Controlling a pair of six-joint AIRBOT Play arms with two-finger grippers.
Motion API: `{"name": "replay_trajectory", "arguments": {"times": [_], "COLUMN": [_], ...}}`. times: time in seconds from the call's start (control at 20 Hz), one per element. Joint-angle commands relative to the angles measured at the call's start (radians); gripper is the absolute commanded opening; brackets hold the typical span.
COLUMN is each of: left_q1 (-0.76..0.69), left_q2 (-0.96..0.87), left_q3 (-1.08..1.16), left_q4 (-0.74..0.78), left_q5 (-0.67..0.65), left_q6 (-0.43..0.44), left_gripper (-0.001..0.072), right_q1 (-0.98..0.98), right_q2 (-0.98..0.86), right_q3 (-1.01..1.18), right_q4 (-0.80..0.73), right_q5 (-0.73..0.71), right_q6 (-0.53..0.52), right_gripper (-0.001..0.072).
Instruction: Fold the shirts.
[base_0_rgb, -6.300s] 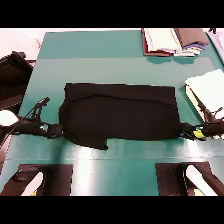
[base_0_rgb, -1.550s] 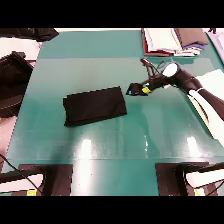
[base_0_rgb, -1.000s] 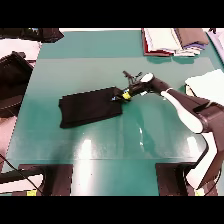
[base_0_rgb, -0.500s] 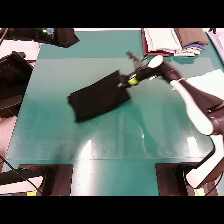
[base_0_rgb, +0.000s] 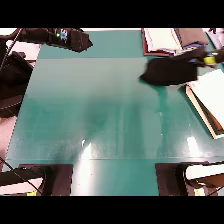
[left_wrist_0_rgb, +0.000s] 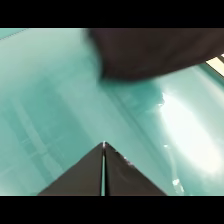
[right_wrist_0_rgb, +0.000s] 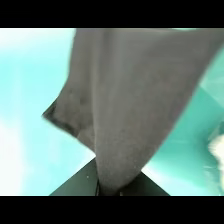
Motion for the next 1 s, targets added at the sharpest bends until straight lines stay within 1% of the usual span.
{"name": "replay_trajectory", "arguments": {"times": [0.0, 0.1, 0.25, 0.4, 0.6, 0.75, 0.85, 0.95], "left_q1": [-0.005, -0.005, -0.005, -0.005, -0.005, -0.005, -0.005, -0.005], "left_q2": [0.001, 0.001, 0.001, 0.001, 0.001, 0.001, 0.001, 0.001], "left_q3": [0.001, 0.001, 0.001, 0.001, 0.001, 0.001, 0.001, 0.001], "left_q4": [-0.002, -0.002, -0.002, -0.002, -0.002, -0.002, -0.002, -0.002], "left_q5": [0.012, 0.026, 0.033, 0.032, 0.018, 0.0, -0.007, -0.01], "left_q6": [-0.007, -0.029, -0.03, -0.031, -0.03, -0.029, -0.029, -0.028], "left_gripper": [0.0026, 0.0026, 0.0026, 0.0025, 0.0026, 0.0026, 0.0026, 0.0026], "right_q1": [-0.209, -0.269, -0.301, -0.28, -0.269, -0.293, -0.312, -0.345], "right_q2": [0.021, 0.021, 0.021, 0.021, 0.021, 0.024, 0.051, 0.095], "right_q3": [0.001, 0.001, 0.01, 0.103, 0.271, 0.36, 0.338, 0.272], "right_q4": [-0.004, 0.05, 0.157, 0.172, 0.169, 0.171, 0.165, 0.164], "right_q5": [-0.006, -0.04, -0.089, -0.107, -0.119, -0.08, -0.053, -0.022], "right_q6": [0.003, 0.003, 0.001, -0.034, -0.045, -0.061, -0.082, -0.138], "right_gripper": [0.002, 0.0019, 0.0019, 0.0019, 0.0019, 0.0019, 0.0019, 0.0019]}}
